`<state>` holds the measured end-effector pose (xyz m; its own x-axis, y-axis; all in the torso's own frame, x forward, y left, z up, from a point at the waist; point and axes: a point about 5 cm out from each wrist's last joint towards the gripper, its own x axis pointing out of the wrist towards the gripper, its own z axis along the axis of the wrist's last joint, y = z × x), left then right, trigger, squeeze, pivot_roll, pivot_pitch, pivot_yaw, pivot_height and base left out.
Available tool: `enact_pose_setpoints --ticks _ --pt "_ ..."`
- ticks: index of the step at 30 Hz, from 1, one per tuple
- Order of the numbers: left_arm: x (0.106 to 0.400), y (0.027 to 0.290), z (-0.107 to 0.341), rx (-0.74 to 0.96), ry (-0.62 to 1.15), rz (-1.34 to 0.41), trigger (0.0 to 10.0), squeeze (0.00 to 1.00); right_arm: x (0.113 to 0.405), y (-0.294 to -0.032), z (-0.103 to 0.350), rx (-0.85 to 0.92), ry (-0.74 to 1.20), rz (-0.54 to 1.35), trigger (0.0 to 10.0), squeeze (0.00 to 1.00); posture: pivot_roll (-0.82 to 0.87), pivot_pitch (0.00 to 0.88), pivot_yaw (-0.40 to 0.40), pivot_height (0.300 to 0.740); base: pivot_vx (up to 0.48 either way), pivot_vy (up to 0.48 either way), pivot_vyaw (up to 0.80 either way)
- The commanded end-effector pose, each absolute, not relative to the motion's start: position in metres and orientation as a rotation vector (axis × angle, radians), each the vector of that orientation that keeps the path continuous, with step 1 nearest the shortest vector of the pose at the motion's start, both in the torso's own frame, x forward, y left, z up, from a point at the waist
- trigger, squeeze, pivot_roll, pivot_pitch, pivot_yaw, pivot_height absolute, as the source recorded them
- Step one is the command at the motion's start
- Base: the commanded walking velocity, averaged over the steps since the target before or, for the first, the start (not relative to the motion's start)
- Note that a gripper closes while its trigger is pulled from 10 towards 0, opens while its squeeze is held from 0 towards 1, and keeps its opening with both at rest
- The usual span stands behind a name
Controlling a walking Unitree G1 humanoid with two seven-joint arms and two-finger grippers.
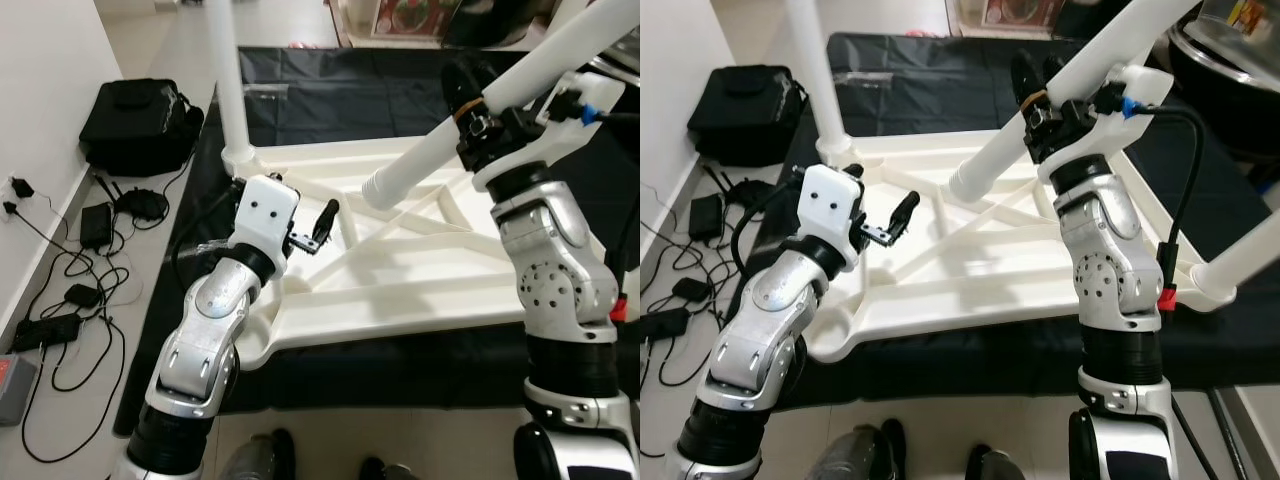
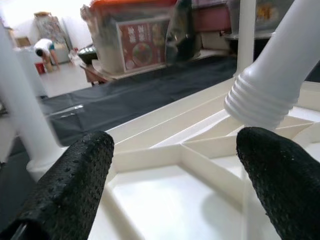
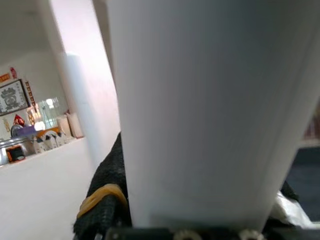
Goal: Building children table
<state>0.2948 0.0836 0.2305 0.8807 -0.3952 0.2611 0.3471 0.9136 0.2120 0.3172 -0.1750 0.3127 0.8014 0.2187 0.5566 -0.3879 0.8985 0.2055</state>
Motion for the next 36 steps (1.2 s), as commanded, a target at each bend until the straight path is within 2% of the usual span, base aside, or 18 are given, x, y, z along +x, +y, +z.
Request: enact_pose_setpoints --ticks 1,12,16,17,19,21,24,36 --pt "0.293 0.086 0.230 0.156 -0.301 -0.380 10.0 0.00 0.315 -0.173 0.319 0.307 -0.571 0.335 10.0 0.00 0.11 0.097 -0.054 0.740 -0.262 0.000 0.00" --pt "0.293 0.087 0.231 0.136 -0.294 -0.361 10.0 0.00 0.317 -0.170 0.313 0.245 -0.506 0.262 10.0 0.00 0.11 0.104 -0.053 0.740 0.000 0.000 0.00" --pt "0.291 0.088 0.227 0.133 -0.279 -0.350 10.0 0.00 0.319 -0.168 0.302 0.208 -0.431 0.175 10.0 0.00 0.11 0.107 -0.053 0.740 0.000 0.000 0.00" --pt "0.289 0.087 0.225 0.126 -0.271 -0.349 10.0 0.00 0.322 -0.170 0.298 0.172 -0.401 0.075 10.0 0.00 0.11 0.109 -0.052 0.740 0.000 0.000 0.00" --pt "0.288 0.087 0.223 0.121 -0.264 -0.349 10.0 0.00 0.323 -0.171 0.297 0.158 -0.397 0.027 10.0 0.00 0.10 0.110 -0.053 0.740 0.000 0.000 0.00" --pt "0.287 0.085 0.222 0.115 -0.258 -0.352 10.0 0.00 0.323 -0.167 0.294 0.215 -0.380 0.095 10.0 0.00 0.10 0.112 -0.052 0.740 0.000 0.000 0.00" --pt "0.283 0.079 0.218 0.099 -0.240 -0.373 10.0 0.00 0.317 -0.160 0.283 0.203 -0.369 0.201 10.0 0.00 0.10 0.115 -0.056 0.740 0.000 0.000 0.00" --pt "0.277 0.075 0.211 0.104 -0.217 -0.394 10.0 0.00 0.311 -0.156 0.284 0.208 -0.390 0.228 10.0 0.00 0.11 0.121 -0.052 0.740 0.000 0.000 0.00"
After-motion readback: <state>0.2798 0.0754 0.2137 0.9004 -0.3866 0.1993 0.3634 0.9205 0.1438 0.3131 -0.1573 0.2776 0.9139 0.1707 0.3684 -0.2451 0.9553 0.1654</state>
